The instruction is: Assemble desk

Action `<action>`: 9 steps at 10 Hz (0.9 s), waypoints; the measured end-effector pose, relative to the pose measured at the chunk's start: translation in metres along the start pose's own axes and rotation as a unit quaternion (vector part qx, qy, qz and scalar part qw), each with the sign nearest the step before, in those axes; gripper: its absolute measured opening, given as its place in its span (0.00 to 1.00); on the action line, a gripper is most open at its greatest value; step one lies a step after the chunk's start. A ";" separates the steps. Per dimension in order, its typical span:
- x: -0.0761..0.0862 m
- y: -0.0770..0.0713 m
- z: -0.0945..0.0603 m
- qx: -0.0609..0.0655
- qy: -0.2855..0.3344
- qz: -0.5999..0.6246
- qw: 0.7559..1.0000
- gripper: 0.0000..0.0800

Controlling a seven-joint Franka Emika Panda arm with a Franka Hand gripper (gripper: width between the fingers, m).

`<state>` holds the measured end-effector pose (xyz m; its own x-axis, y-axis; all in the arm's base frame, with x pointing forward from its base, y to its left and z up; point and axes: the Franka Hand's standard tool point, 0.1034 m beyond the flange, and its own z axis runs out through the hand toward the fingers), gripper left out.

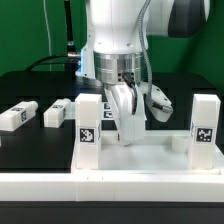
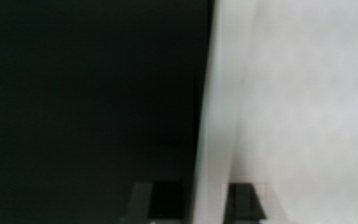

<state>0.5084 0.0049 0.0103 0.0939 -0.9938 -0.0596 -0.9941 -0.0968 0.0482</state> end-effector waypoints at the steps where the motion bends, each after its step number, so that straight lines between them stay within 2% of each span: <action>1: 0.004 0.004 -0.003 -0.003 -0.001 -0.017 1.000 0.10; 3: 0.015 0.014 -0.007 0.001 0.005 -0.058 0.998 0.10; 5: 0.024 0.029 -0.002 -0.007 0.009 -0.085 0.996 0.10; 9: 0.027 0.030 0.000 -0.008 0.011 -0.109 0.994 0.09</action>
Offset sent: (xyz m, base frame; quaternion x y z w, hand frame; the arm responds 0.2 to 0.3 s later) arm -0.0334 -0.0220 0.0082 0.0052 0.0227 -0.0782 0.9967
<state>0.4814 -0.0247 0.0106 0.3079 -0.9502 -0.0477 -0.9493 -0.3102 0.0517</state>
